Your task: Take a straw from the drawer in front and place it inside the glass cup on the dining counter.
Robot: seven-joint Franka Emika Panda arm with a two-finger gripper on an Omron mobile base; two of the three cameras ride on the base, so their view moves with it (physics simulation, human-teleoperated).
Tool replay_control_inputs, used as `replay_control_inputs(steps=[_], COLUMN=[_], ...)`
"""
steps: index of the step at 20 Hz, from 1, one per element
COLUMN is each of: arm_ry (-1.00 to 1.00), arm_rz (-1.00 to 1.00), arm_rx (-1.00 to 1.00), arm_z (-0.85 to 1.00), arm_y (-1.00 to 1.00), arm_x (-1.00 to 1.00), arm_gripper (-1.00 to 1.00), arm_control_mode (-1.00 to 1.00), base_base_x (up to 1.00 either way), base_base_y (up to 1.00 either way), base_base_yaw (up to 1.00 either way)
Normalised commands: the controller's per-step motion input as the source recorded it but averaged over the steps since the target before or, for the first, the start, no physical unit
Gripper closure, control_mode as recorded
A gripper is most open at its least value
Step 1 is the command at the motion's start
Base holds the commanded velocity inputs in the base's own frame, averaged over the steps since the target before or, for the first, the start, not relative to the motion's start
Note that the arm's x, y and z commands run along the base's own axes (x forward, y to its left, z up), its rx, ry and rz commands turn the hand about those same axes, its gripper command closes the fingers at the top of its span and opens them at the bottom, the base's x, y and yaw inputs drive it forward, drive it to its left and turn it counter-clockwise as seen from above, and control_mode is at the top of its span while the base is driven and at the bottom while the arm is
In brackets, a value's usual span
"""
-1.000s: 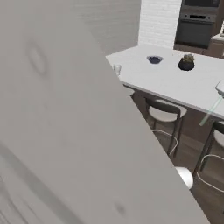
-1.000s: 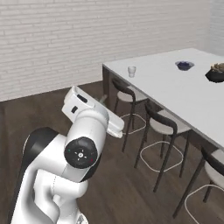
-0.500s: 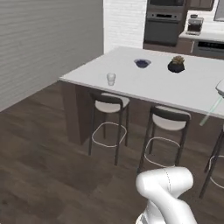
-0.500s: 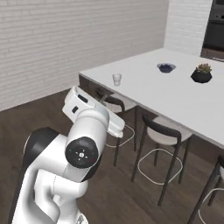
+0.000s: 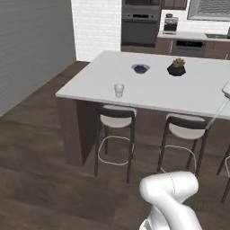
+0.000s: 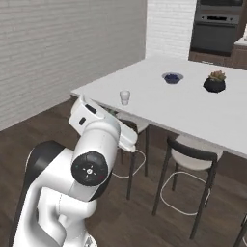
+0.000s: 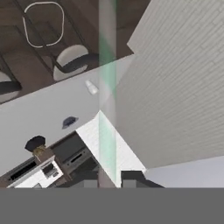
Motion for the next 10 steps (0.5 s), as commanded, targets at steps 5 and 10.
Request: replay_control_inputs(steps=[5, 10], arm_ry=[0.00, 0.00], arm_rz=[0.00, 0.00], arm_rx=[0.00, 0.00], arm_z=[0.00, 0.00], arm_y=[0.00, 0.00], arm_x=[0.00, 0.00], arm_gripper=[1.00, 1.00], arm_control_mode=[1.00, 1.00], base_base_x=[1.00, 1.00], base_base_y=[1.00, 0.99], base_base_yaw=[-0.40, -0.39])
